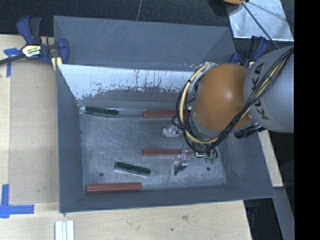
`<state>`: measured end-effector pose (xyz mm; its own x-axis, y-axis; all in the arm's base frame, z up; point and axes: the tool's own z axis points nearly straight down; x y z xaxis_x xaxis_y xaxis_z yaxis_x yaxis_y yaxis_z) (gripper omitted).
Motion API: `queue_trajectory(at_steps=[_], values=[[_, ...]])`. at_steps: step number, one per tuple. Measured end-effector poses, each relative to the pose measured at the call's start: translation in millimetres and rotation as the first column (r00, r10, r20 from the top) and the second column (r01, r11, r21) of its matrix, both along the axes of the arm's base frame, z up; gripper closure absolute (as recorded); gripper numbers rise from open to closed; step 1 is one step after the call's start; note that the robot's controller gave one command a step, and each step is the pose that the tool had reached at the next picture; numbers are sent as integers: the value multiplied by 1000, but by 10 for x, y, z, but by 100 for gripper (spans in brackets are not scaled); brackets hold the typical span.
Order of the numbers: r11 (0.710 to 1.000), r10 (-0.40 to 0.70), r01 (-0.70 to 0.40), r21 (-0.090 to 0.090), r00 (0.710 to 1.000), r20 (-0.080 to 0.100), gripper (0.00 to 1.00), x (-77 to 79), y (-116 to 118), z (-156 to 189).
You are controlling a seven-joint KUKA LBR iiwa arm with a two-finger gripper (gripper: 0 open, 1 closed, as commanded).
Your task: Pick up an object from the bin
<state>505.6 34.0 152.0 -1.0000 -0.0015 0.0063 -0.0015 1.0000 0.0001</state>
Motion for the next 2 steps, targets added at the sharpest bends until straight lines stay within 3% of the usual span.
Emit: queue_trajectory(at_steps=[1, 2], values=[[1000, -1, 1, 0, 1000, 9, 0, 19, -1, 44], [995, -98, 98, 3, 995, 32, 100, 180, 102, -683]])
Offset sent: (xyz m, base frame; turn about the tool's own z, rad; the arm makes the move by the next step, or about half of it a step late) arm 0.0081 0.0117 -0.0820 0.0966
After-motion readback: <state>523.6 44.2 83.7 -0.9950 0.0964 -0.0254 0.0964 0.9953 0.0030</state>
